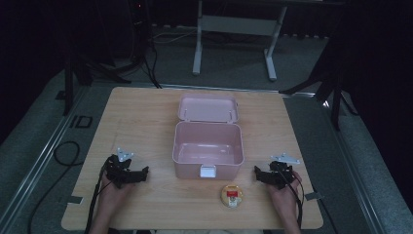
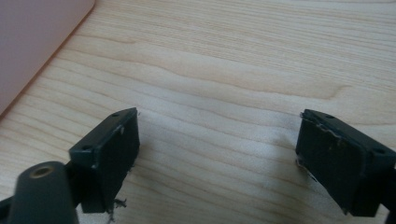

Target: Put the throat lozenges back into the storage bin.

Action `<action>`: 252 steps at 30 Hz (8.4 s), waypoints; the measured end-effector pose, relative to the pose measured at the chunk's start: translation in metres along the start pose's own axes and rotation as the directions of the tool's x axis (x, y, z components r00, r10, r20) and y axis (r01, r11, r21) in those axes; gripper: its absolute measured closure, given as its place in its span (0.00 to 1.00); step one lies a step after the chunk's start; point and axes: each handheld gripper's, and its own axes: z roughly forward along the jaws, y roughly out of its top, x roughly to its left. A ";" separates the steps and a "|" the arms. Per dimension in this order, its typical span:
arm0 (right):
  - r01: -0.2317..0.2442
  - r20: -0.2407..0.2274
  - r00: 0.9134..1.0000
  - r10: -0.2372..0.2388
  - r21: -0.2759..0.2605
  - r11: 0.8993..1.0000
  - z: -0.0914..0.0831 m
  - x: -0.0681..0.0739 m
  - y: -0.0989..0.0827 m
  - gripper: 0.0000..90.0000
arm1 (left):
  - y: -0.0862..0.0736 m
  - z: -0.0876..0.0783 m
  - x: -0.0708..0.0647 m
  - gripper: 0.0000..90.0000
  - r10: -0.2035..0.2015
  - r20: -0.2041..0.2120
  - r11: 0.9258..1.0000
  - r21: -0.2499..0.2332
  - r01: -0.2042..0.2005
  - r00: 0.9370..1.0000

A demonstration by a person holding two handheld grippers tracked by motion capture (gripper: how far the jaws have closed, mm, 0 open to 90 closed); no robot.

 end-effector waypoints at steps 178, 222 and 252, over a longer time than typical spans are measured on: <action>0.543 -0.400 0.810 -0.429 0.237 0.805 -0.041 0.130 0.007 0.20 | 0.000 0.000 0.000 0.04 0.000 0.000 1.000 -0.001 0.000 1.000; 0.677 -0.435 0.730 -0.526 0.361 0.641 -0.054 0.118 0.025 0.22 | 0.000 0.000 0.000 0.04 -0.001 0.001 1.000 -0.001 0.001 1.000; 0.662 -0.406 0.748 -0.525 0.399 0.634 -0.071 0.096 0.049 0.22 | 0.000 0.000 0.000 0.04 0.000 0.001 1.000 -0.001 0.000 1.000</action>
